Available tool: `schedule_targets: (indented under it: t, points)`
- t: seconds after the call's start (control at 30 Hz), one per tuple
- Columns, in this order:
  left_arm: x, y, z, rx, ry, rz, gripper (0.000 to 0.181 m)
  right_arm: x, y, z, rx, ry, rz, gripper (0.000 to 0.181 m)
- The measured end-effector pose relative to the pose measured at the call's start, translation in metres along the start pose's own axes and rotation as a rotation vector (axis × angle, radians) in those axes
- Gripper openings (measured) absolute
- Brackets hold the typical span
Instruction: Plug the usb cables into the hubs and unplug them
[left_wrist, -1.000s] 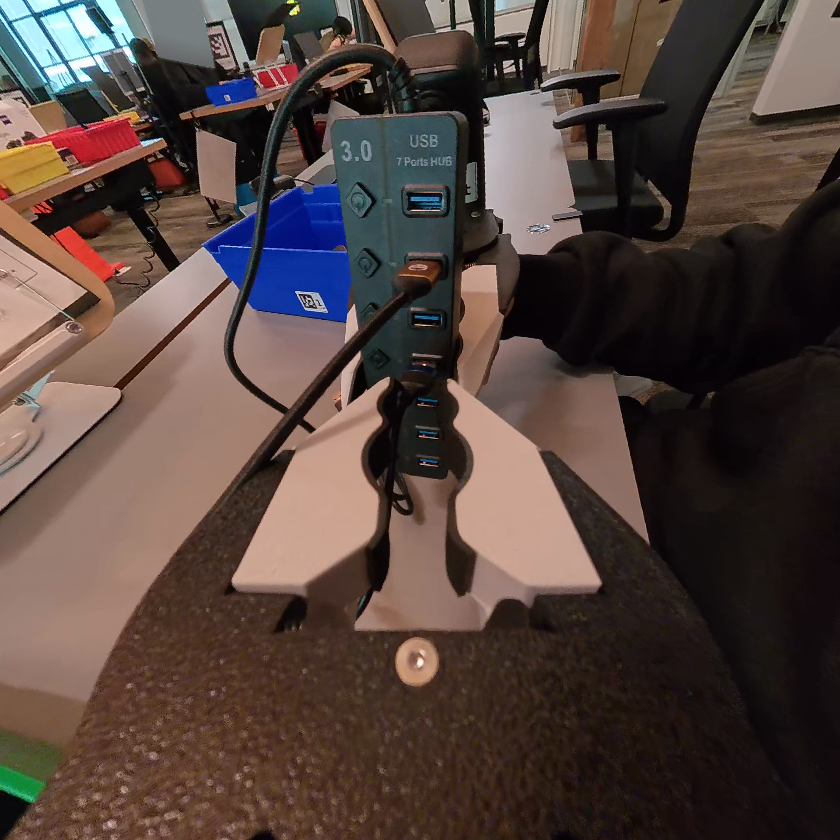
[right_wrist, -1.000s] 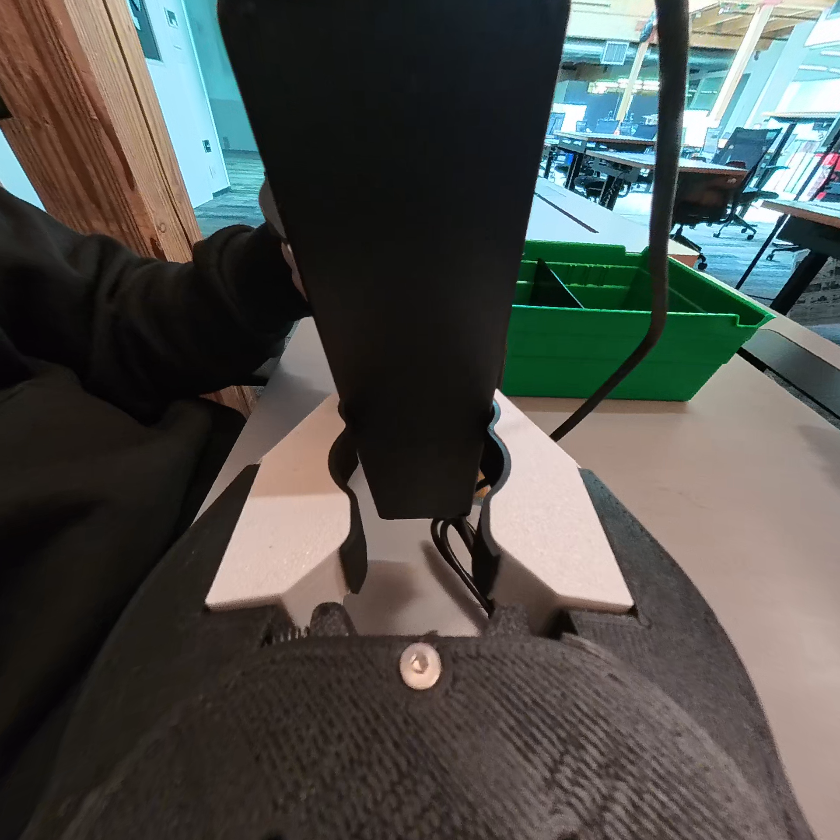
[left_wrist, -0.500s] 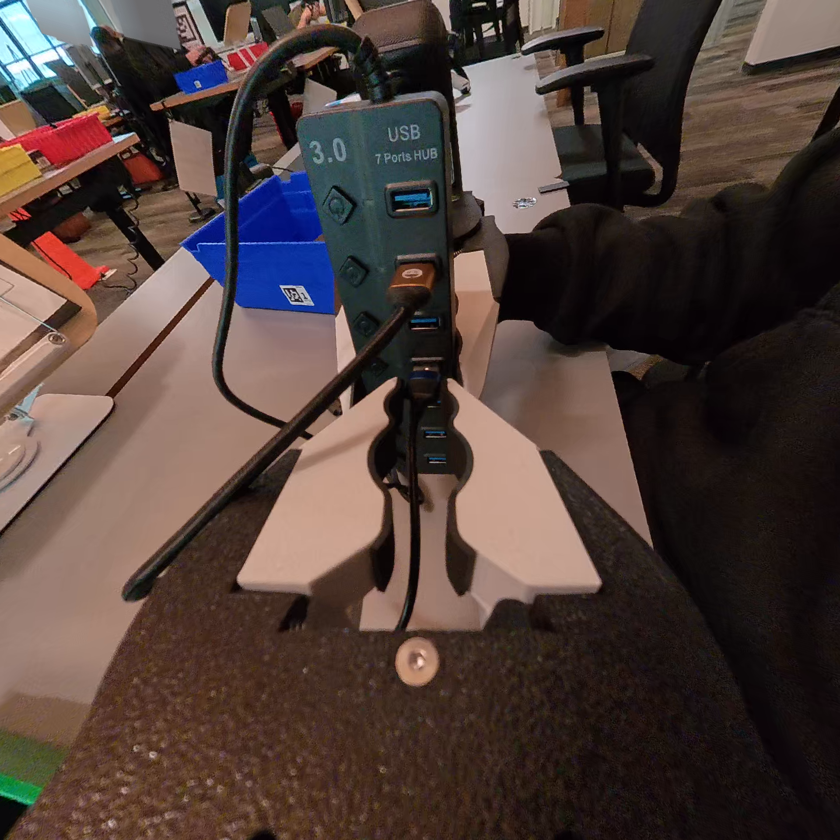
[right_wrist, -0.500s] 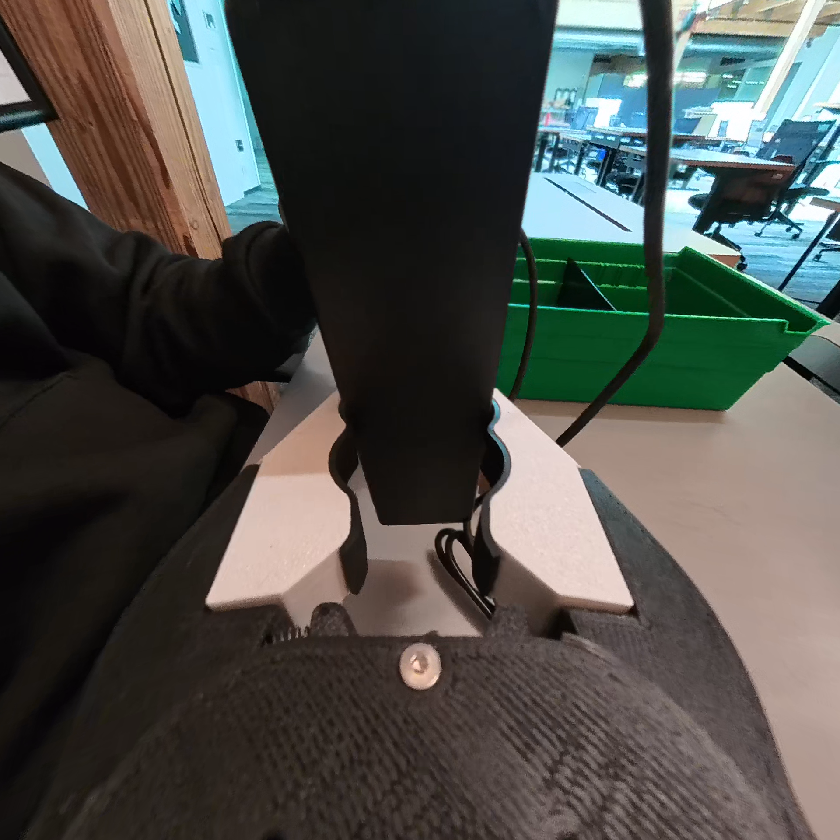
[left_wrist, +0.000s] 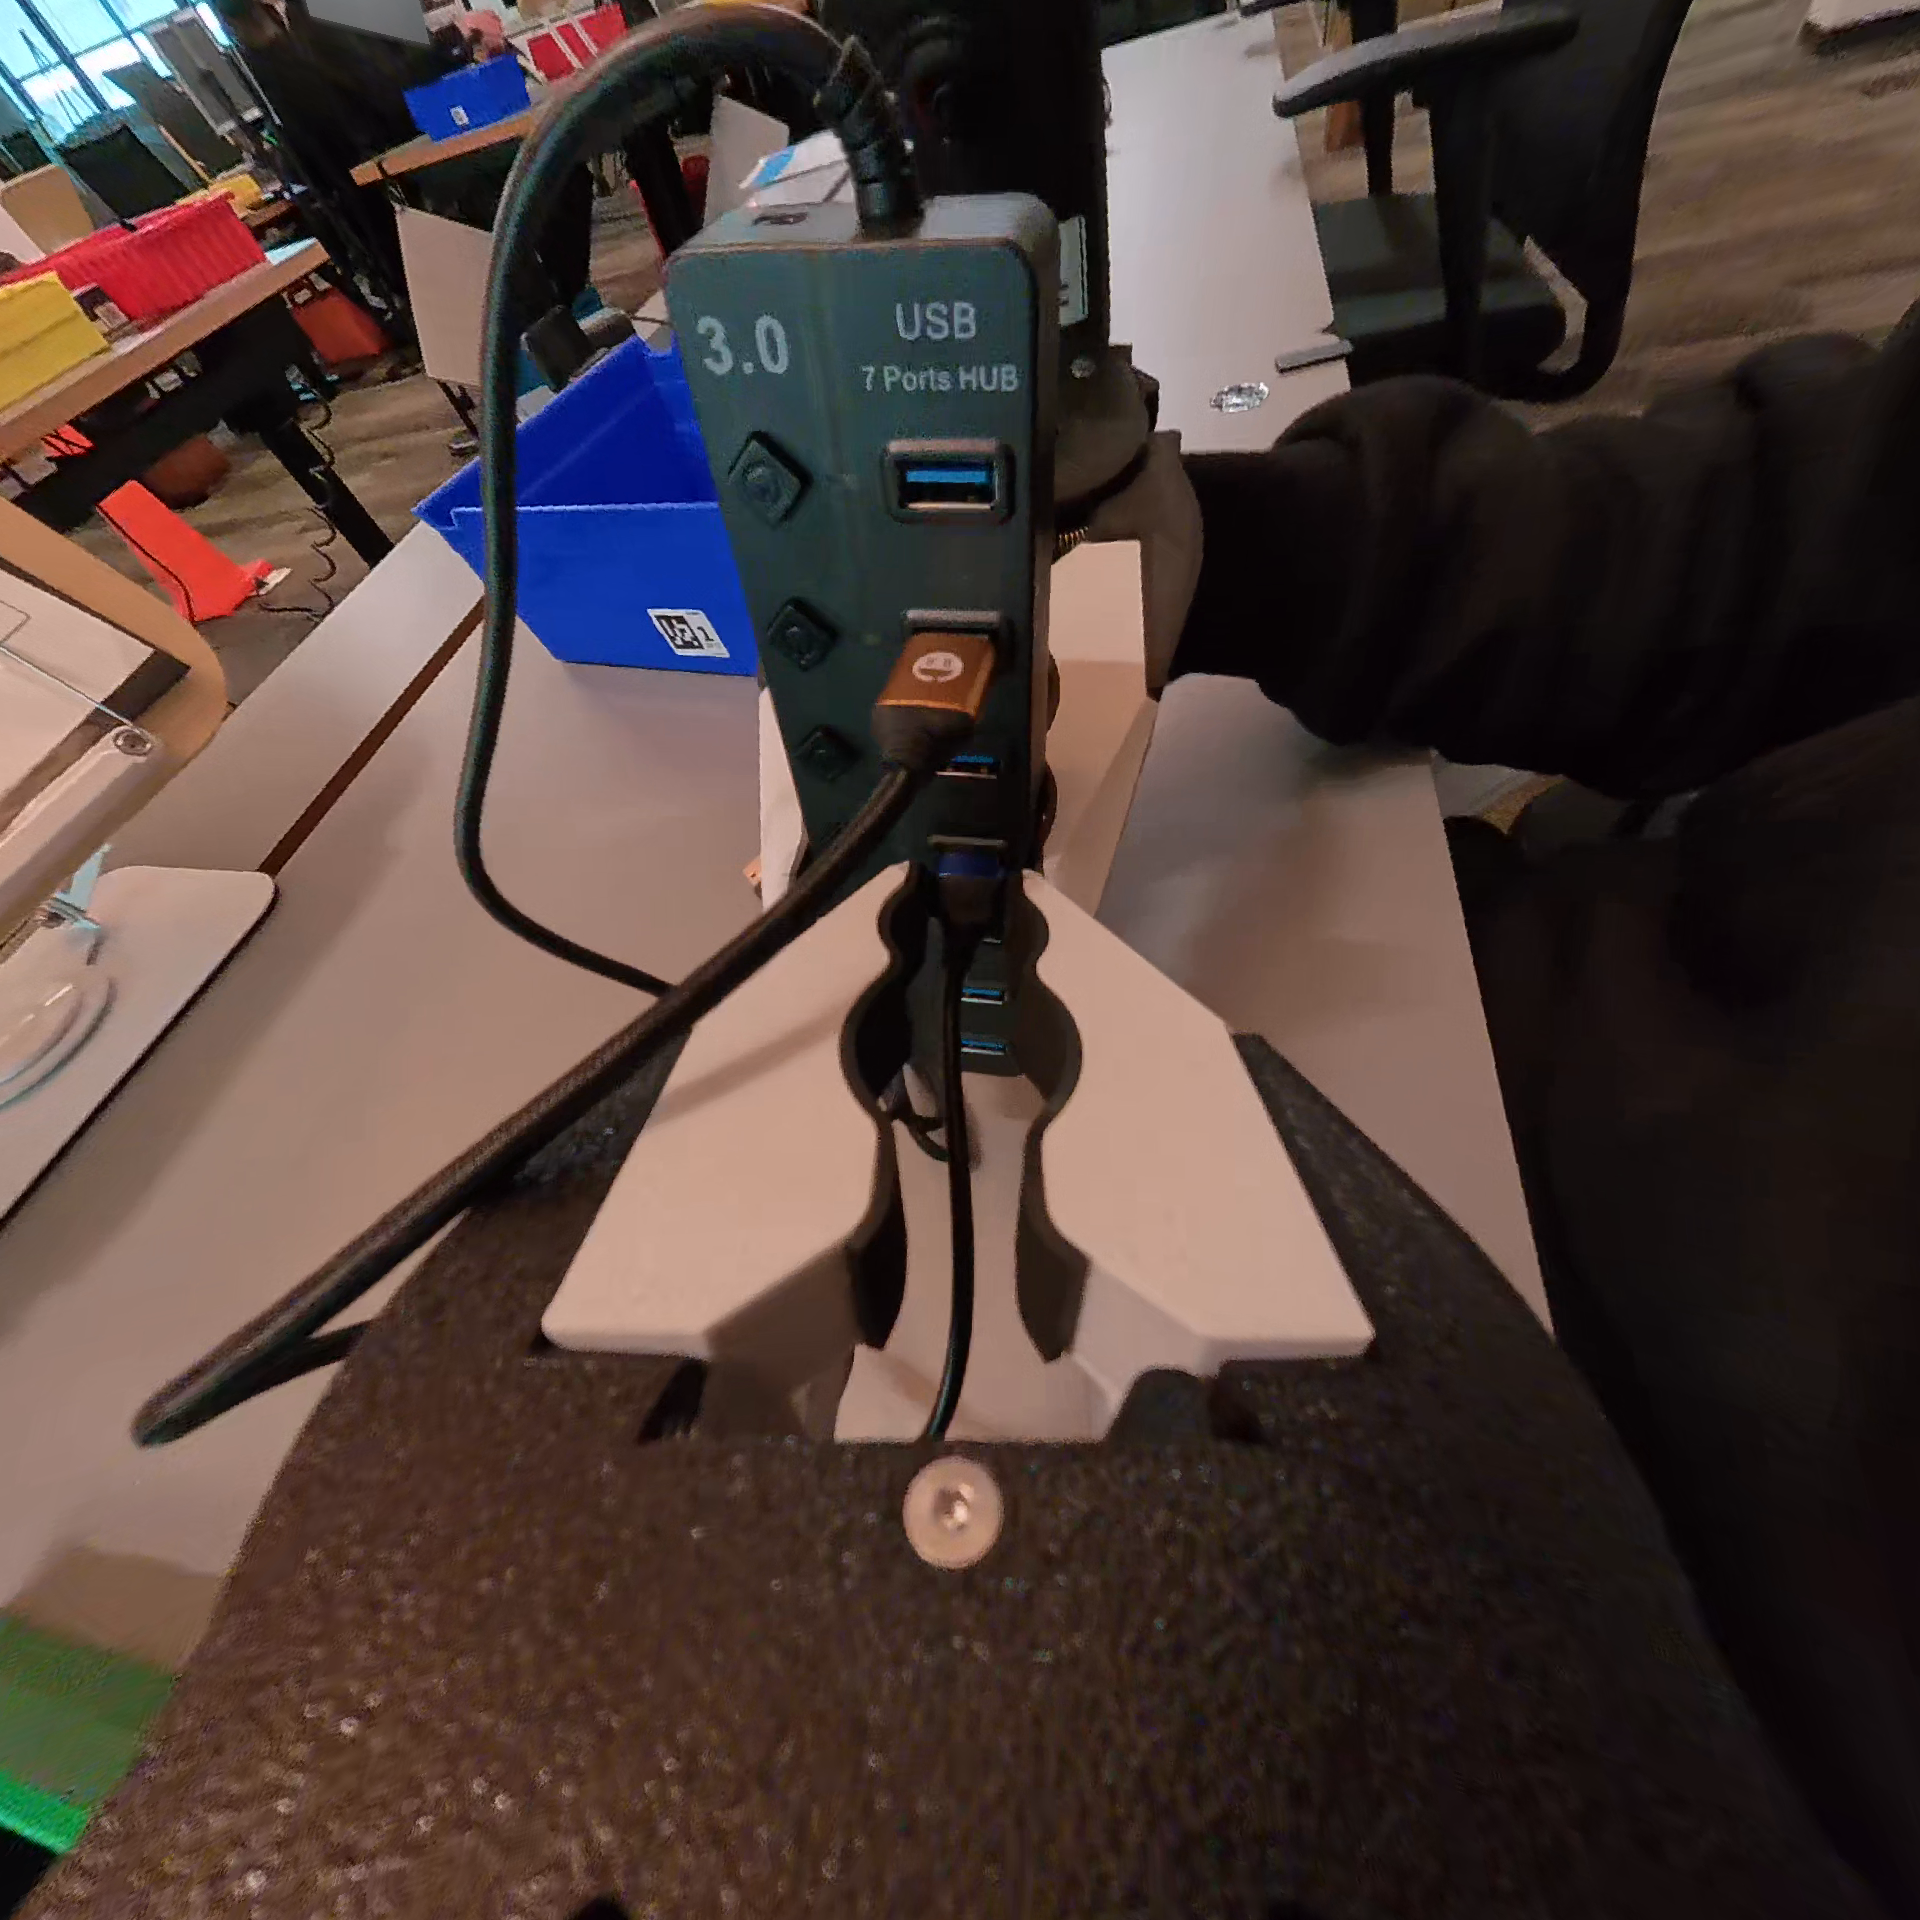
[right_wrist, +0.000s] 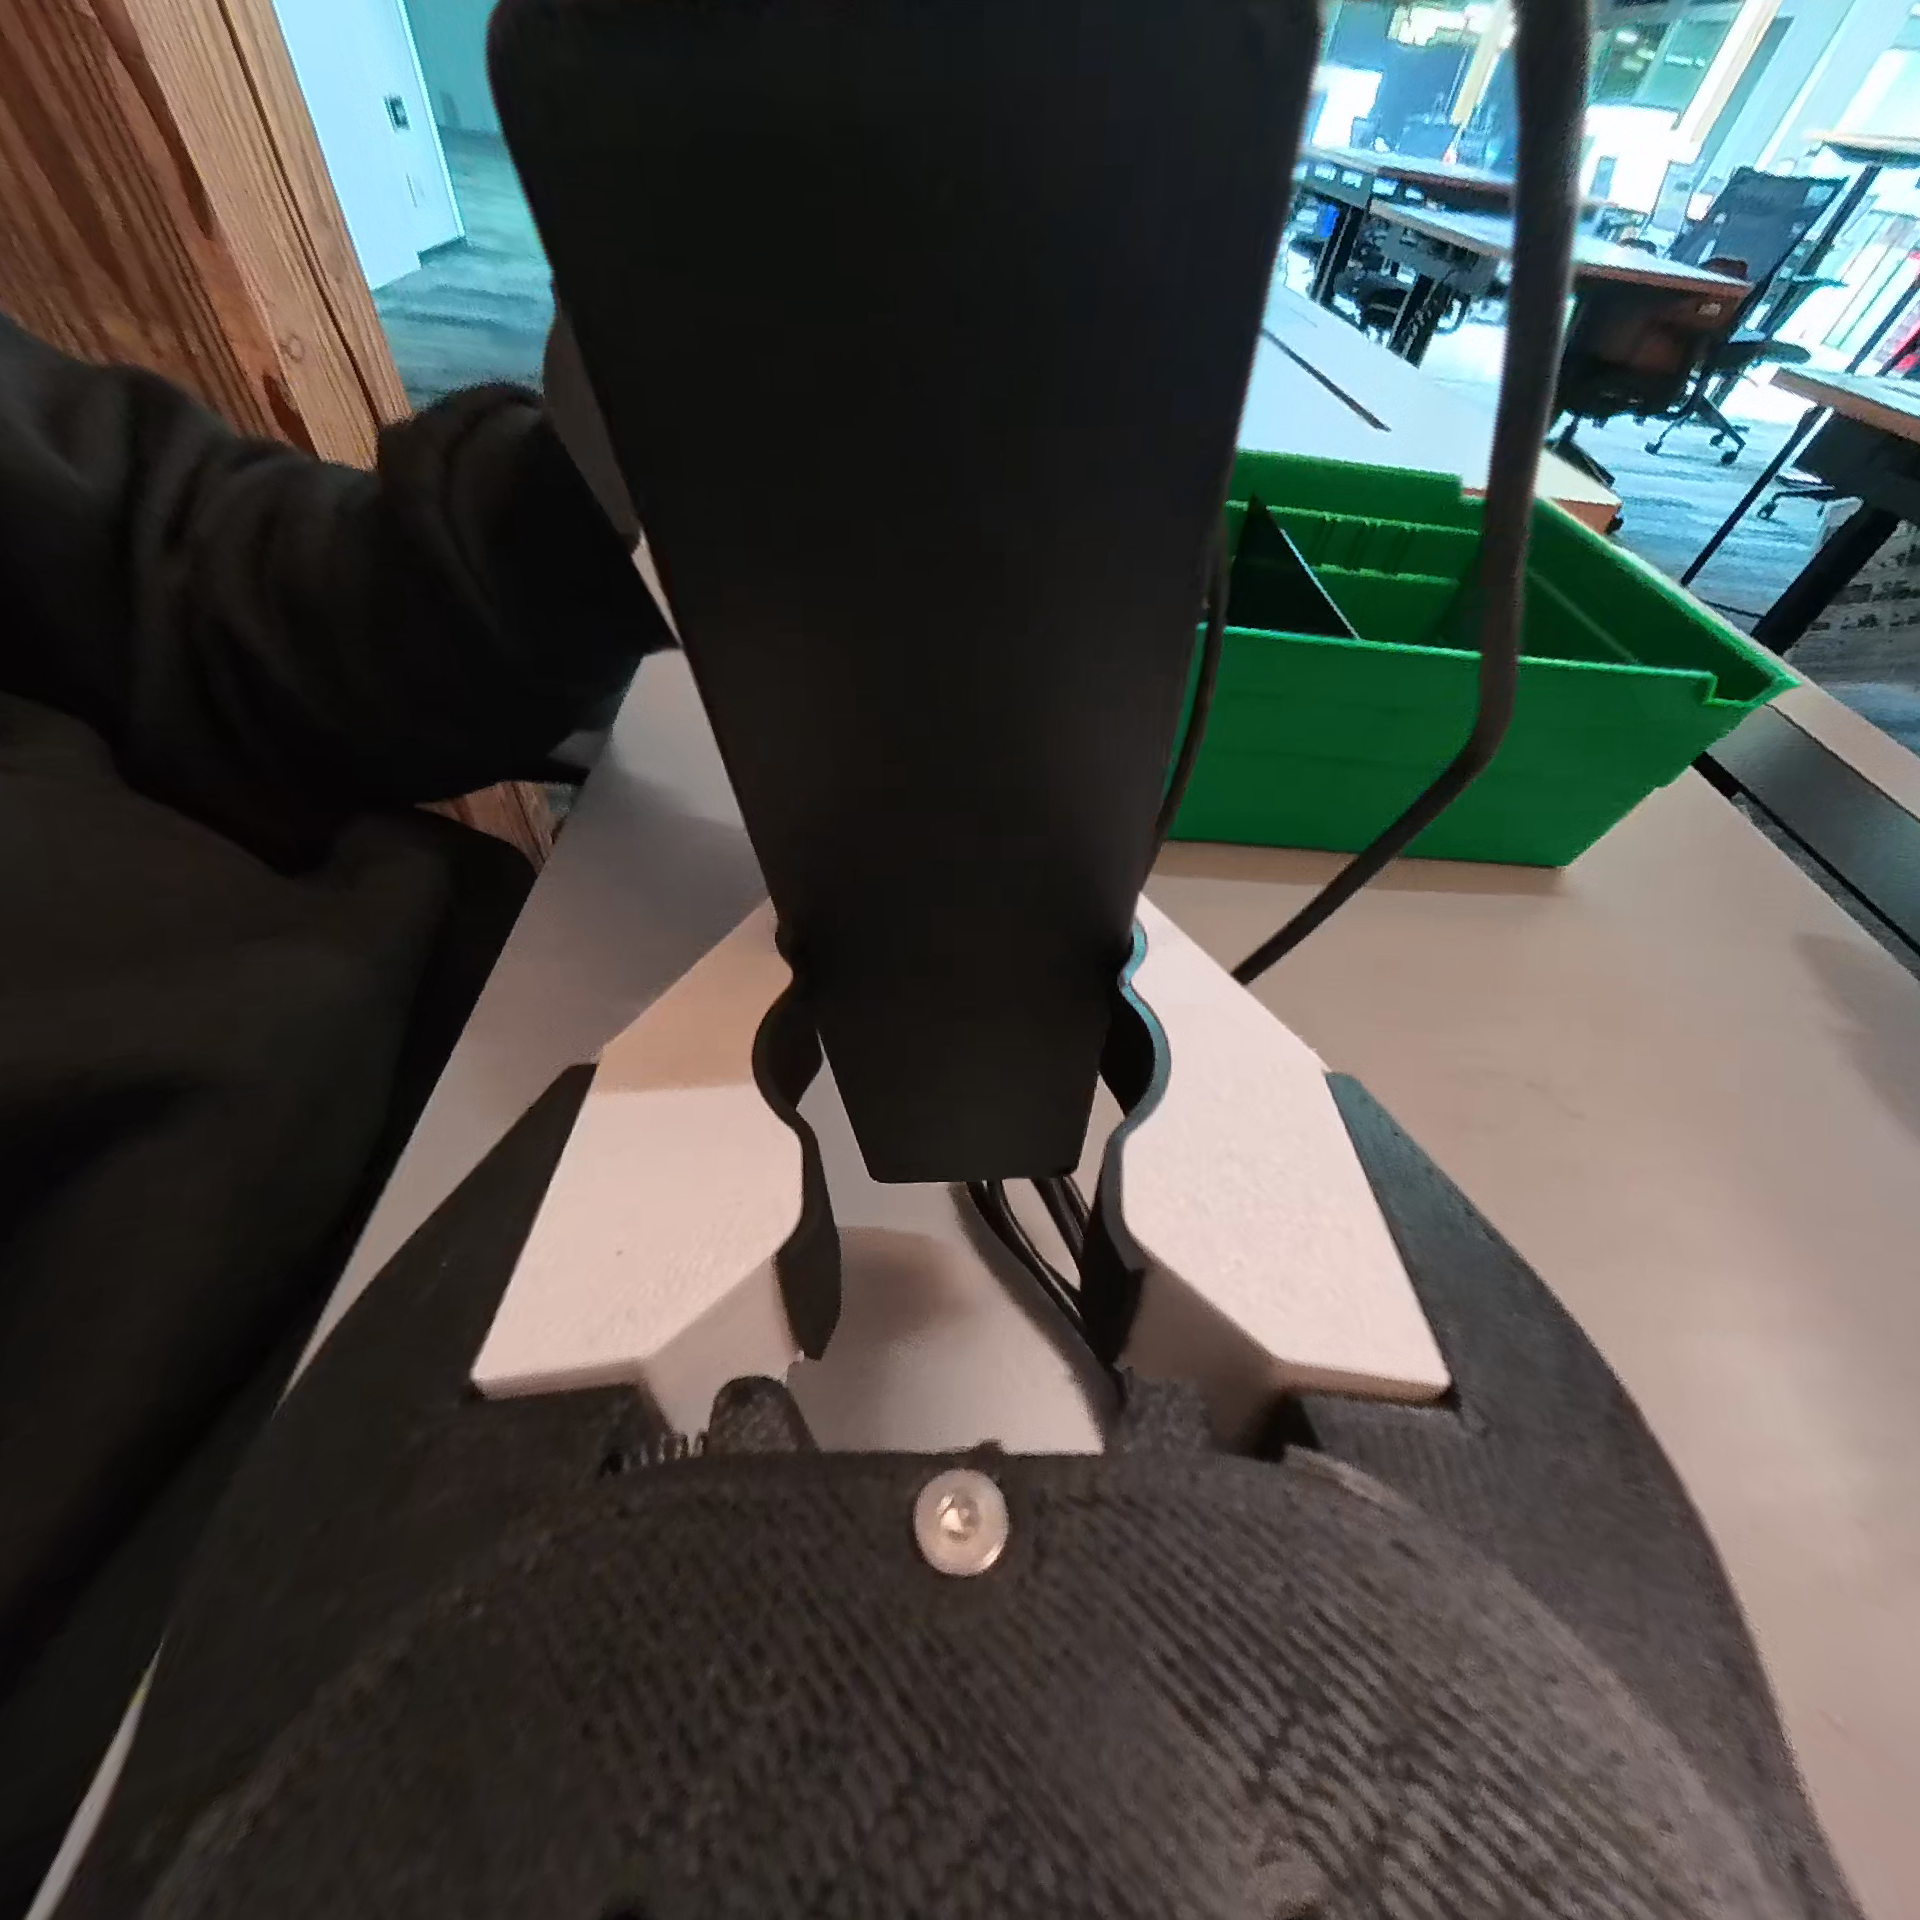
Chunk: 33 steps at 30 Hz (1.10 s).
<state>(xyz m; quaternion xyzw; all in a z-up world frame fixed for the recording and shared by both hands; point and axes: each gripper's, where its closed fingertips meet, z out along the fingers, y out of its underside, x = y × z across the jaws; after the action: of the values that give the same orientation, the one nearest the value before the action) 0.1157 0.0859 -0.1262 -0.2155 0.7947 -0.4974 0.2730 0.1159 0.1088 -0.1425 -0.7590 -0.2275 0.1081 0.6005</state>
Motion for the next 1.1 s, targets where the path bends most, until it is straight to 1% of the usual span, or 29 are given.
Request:
schedule_targets:
  t: [0.07, 0.13, 0.2, 0.27, 0.33, 0.4, 0.47, 0.57, 0.63, 0.73, 0.8, 0.87, 0.93, 1.0, 1.03, 1.1]
  points:
    - [0.0, 0.001, 0.001, -0.01, -0.003, 0.0, 0.012, 0.001, 0.003, 0.001, -0.01, 0.003, -0.003, 0.052]
    - [0.0, -0.001, 0.001, 0.01, 0.001, -0.005, 0.013, 0.0, 0.0, 0.0, 0.018, -0.014, 0.011, 0.052]
    - [-0.003, 0.0, 0.002, 0.004, -0.016, -0.005, 0.013, 0.003, 0.001, 0.0, 0.014, 0.005, 0.001, 0.052]
    - [-0.006, 0.002, 0.004, -0.009, -0.046, 0.0, 0.013, 0.006, 0.003, 0.0, -0.004, 0.031, -0.013, 0.052]
    - [-0.011, -0.006, 0.002, 0.004, -0.103, 0.008, 0.016, 0.013, -0.003, -0.002, 0.017, 0.07, 0.004, 0.052]
    - [-0.01, -0.02, -0.006, 0.016, -0.144, 0.047, 0.035, 0.02, -0.018, -0.012, 0.074, 0.111, 0.02, 0.052]
    - [0.002, -0.035, -0.019, 0.034, -0.129, 0.114, 0.054, 0.033, -0.031, -0.033, 0.108, 0.192, 0.042, 0.052]
    - [0.022, -0.053, -0.038, 0.1, -0.051, 0.157, 0.053, 0.047, -0.057, -0.075, 0.163, 0.322, 0.025, 0.052]
    - [0.019, -0.059, -0.049, 0.146, -0.053, 0.135, 0.051, 0.053, -0.081, -0.106, 0.196, 0.423, -0.007, 0.053]
    - [0.004, -0.05, -0.053, 0.151, -0.079, 0.067, 0.048, 0.059, -0.121, -0.147, 0.192, 0.508, -0.057, 0.052]
    - [-0.005, -0.04, -0.049, 0.129, -0.093, 0.023, 0.047, 0.066, -0.148, -0.174, 0.151, 0.559, -0.072, 0.053]
    - [-0.007, -0.032, -0.046, 0.104, -0.088, 0.01, 0.047, 0.08, -0.17, -0.205, 0.105, 0.655, -0.097, 0.052]
    - [-0.008, -0.027, -0.043, 0.078, -0.086, 0.014, 0.047, 0.098, -0.175, -0.238, 0.026, 0.755, -0.084, 0.053]
    - [-0.007, -0.022, -0.042, 0.049, -0.087, 0.027, 0.047, 0.114, -0.167, -0.268, -0.004, 0.835, -0.034, 0.053]
    - [-0.006, -0.019, -0.042, 0.036, -0.082, 0.035, 0.047, 0.12, -0.157, -0.282, -0.024, 0.866, 0.007, 0.053]
    - [-0.004, -0.016, -0.041, 0.021, -0.07, 0.044, 0.047, 0.131, -0.127, -0.305, -0.061, 0.931, 0.111, 0.052]
